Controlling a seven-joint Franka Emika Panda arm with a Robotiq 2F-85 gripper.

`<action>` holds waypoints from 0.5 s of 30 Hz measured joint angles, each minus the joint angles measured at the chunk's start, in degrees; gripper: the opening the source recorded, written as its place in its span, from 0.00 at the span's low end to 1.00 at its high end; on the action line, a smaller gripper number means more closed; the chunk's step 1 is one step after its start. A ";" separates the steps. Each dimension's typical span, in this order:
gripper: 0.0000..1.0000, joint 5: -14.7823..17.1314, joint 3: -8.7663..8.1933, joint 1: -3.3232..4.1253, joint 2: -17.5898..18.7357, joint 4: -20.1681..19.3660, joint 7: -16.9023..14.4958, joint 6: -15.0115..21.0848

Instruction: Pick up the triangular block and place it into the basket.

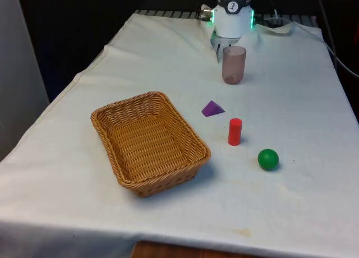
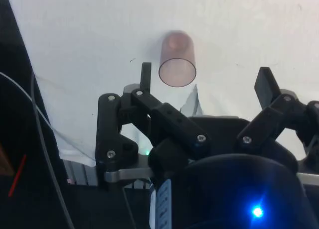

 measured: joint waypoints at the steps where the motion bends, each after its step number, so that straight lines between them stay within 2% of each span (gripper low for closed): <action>1: 1.00 0.00 0.34 0.00 0.11 -0.06 0.23 0.00; 7: 1.00 -0.17 2.58 0.00 0.52 -2.81 0.86 3.21; 15: 1.00 -0.52 3.84 0.00 1.49 -5.67 -0.86 7.68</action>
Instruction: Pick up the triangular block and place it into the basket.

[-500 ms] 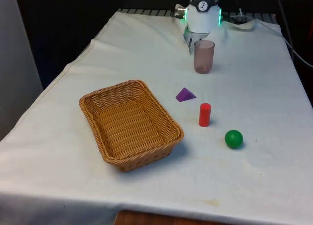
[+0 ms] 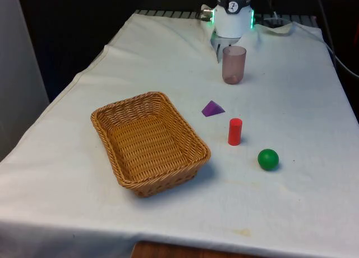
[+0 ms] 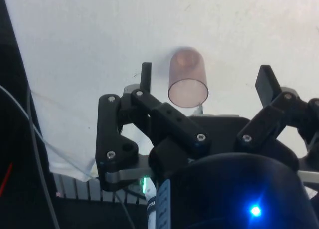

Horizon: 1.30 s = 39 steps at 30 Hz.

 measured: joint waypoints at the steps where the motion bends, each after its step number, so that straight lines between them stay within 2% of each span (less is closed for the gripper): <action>1: 1.00 0.00 0.00 0.00 0.00 0.00 0.00 0.00; 8: 1.00 0.00 0.11 0.00 1.43 -1.32 -3.72 1.89; 10: 1.00 0.00 0.11 0.00 1.43 -1.32 -3.72 1.89; 16: 1.00 0.00 0.11 0.00 2.98 -1.95 -7.45 2.86; 24: 1.00 0.00 0.11 0.00 4.35 -2.41 -10.71 3.44; 39: 1.00 0.00 0.11 0.00 8.19 -3.90 -17.82 6.99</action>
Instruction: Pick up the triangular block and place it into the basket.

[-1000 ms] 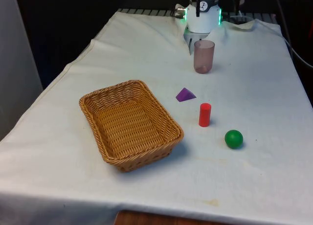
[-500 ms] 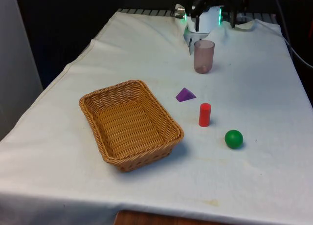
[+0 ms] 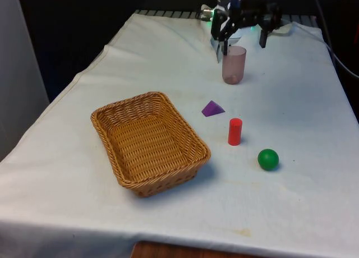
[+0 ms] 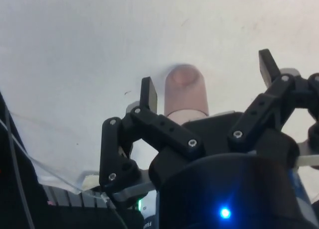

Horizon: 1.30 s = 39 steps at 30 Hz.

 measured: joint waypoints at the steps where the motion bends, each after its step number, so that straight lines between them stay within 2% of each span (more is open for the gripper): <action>1: 1.00 0.00 0.00 0.00 0.52 -0.23 -0.92 0.57; 5: 1.00 0.00 0.00 0.00 1.09 -0.34 -1.95 0.97; 21: 1.00 0.00 -0.23 -0.06 5.44 -0.46 -10.20 3.27; 39: 1.00 -0.17 -0.52 -0.11 7.28 -0.86 -18.33 3.90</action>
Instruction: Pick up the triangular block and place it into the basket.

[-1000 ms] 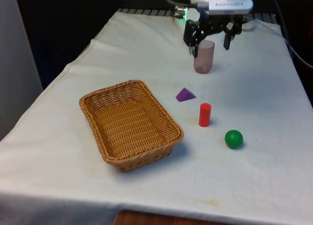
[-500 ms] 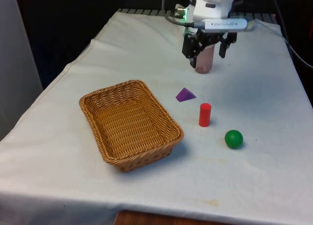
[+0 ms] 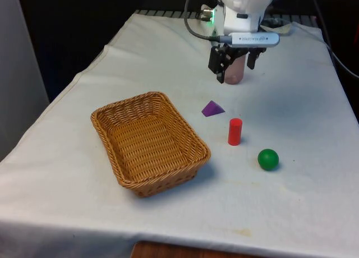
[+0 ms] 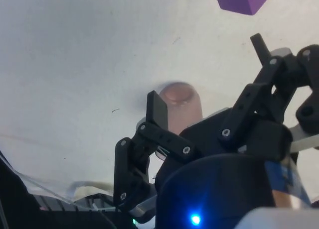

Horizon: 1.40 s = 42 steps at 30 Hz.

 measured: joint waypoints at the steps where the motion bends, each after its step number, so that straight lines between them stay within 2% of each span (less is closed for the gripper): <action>1: 1.00 -0.06 0.00 0.00 0.06 -0.06 -0.40 0.00; 11: 1.00 -0.80 -0.23 -0.06 0.17 -0.34 -4.53 0.40; 23: 1.00 -0.80 -0.52 -0.11 0.11 -1.55 -8.42 5.90; 29: 1.00 -0.80 -0.80 -0.11 0.17 -2.52 -11.40 9.05; 35: 1.00 -0.80 -0.86 -0.11 0.17 -2.98 -13.12 10.31; 42: 1.00 -0.80 -1.09 -0.17 0.69 -3.55 -16.73 13.18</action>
